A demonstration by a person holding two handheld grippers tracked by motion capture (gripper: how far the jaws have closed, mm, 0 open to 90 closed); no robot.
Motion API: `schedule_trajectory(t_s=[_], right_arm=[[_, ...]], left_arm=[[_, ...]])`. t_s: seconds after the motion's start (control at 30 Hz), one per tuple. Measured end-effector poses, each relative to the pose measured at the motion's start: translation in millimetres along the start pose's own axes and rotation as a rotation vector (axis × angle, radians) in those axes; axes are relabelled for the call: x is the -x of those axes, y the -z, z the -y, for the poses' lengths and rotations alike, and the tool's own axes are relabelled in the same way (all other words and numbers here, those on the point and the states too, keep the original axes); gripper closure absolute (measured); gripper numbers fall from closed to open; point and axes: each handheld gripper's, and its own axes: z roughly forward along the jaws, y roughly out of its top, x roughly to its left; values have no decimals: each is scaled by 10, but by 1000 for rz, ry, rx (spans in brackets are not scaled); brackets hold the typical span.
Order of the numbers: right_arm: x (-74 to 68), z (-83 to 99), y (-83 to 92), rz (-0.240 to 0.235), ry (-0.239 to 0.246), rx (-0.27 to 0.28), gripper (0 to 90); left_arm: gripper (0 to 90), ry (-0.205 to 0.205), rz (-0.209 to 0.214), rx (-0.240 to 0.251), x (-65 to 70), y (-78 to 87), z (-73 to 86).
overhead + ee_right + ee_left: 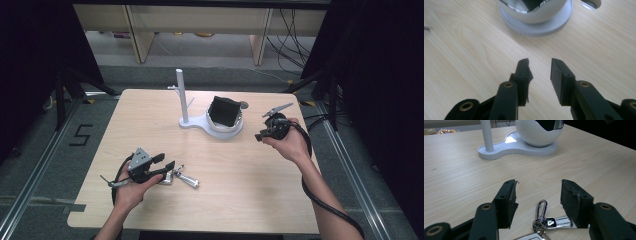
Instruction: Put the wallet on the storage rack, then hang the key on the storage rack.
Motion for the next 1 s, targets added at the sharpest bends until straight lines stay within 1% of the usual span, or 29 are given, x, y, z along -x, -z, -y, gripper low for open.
schedule_trajectory(t_s=[0.07,0.1,0.13,0.17,0.2,0.23,0.27,0.3,0.33,0.37,0.4,0.43,0.47,0.53,0.57,0.6,0.63,0.67,0.7,0.73,0.77,0.8,0.83,0.87,0.97,1.0], right_arm=[[18,102,15,2,-15,4,675],[31,170,39,4,-31,7,674],[31,170,39,4,-31,7,674],[47,255,60,5,-46,19,665],[47,255,60,5,-46,19,665],[50,280,70,7,-54,18,660],[62,316,79,4,-56,14,649],[78,376,79,8,-64,7,633],[78,376,79,8,-64,7,633],[75,400,82,13,-78,-2,630],[85,453,70,14,-85,-6,619],[85,453,70,14,-85,-6,619],[85,498,60,21,-111,-25,613],[107,521,37,18,-106,-18,611],[110,540,37,19,-118,-25,609],[126,567,43,24,-102,-21,605],[115,576,50,26,-126,-26,602],[117,593,49,28,-133,-19,599],[120,608,49,28,-139,-24,595],[140,638,24,27,-138,-12,592],[140,638,24,27,-138,-12,592],[131,648,28,31,-151,-29,589],[149,668,8,28,-133,-22,587],[133,680,-2,31,-141,-28,585],[122,686,-20,30,-141,-31,583],[110,685,-12,28,-155,-41,582]], left_arm=[[474,-3,2,-19,6,-26,-31],[480,-10,8,-44,16,-50,-52],[485,-10,8,-44,16,-50,-52],[489,-19,11,-63,17,-60,-59],[489,-21,19,-73,11,-67,-60],[490,-20,12,-85,13,-72,-61],[494,-27,21,-96,1,-79,-61],[498,-29,15,-109,-4,-84,-64],[501,-29,15,-109,-4,-84,-64],[501,-27,28,-113,-15,-91,-66],[515,-30,26,-122,-19,-97,-71],[515,-30,26,-122,-19,-97,-71],[517,-34,37,-124,-24,-113,-81],[519,-29,33,-126,-18,-120,-87],[519,-30,38,-131,-20,-133,-97],[519,-32,40,-128,-20,-141,-102],[520,-36,36,-137,-19,-145,-115],[519,-39,39,-134,-20,-156,-121],[519,-44,37,-147,-23,-158,-135],[520,-42,40,-146,-28,-168,-140],[520,-45,34,-152,-31,-170,-149],[521,-45,36,-162,-38,-172,-160],[524,-40,37,-159,-39,-177,-162],[529,-43,36,-184,-56,-179,-182],[546,-39,37,-196,-63,-189,-197],[546,-60,51,-231,-90,-188,-218]])
